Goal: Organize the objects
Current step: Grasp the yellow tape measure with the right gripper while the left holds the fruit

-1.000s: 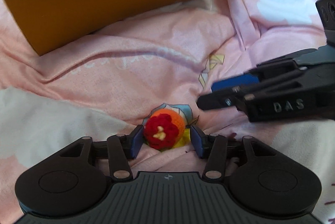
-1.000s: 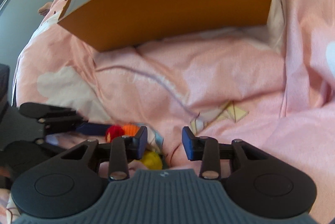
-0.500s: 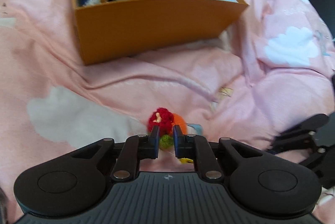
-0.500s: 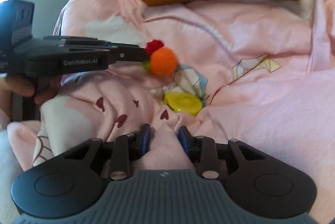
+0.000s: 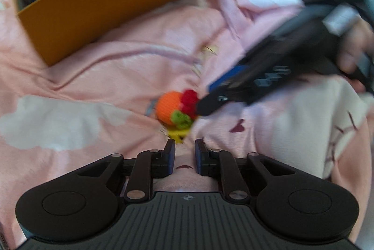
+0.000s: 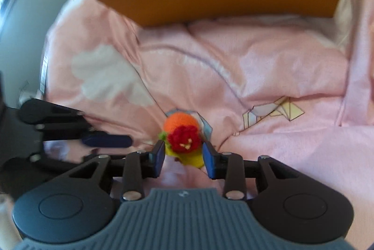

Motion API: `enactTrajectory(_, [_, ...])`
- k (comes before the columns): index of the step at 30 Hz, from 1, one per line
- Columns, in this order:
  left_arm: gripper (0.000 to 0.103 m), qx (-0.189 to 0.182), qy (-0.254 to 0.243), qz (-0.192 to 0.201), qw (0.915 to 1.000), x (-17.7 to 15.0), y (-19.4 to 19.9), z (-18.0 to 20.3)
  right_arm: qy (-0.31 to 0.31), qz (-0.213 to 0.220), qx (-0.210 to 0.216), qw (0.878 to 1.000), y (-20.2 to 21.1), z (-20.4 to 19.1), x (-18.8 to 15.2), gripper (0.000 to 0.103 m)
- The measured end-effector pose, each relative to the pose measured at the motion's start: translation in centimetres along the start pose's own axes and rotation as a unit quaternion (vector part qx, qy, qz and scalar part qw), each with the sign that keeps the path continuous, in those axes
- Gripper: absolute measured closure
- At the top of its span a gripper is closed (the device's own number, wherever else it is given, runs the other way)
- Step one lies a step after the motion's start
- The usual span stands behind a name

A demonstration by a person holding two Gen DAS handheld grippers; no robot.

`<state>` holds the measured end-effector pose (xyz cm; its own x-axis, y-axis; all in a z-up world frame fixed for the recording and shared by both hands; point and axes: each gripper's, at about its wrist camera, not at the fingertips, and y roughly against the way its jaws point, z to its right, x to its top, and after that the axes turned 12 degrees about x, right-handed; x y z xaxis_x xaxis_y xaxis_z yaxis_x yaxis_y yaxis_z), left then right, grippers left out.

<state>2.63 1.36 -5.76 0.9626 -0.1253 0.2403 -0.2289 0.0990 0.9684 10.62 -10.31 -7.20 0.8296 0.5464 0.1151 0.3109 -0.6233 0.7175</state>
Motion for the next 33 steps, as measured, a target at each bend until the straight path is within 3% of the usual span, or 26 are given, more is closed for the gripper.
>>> enactTrajectory(9, [0.085, 0.000, 0.002, -0.010, 0.9999, -0.1, -0.4, 0.1, -0.015, -0.076, 0.010, 0.997, -4.9, 1.5, 0.9, 0.041])
enactTrajectory(15, [0.086, -0.003, 0.008, -0.017, 0.9998, 0.0, -0.7, -0.1, -0.024, -0.091, 0.010, 0.996, -6.5, 2.2, 0.6, 0.046])
enactTrajectory(25, [0.085, -0.006, 0.022, -0.008, 0.9997, 0.2, -0.7, -0.7, 0.042, -0.043, -0.041, 0.997, -3.7, -0.4, 0.1, 0.047])
enactTrajectory(33, [0.079, 0.006, 0.051, 0.016, 0.9986, 0.9, 0.1, -2.2, 0.117, 0.029, -0.110, 0.987, 0.8, -2.9, 0.9, 0.048])
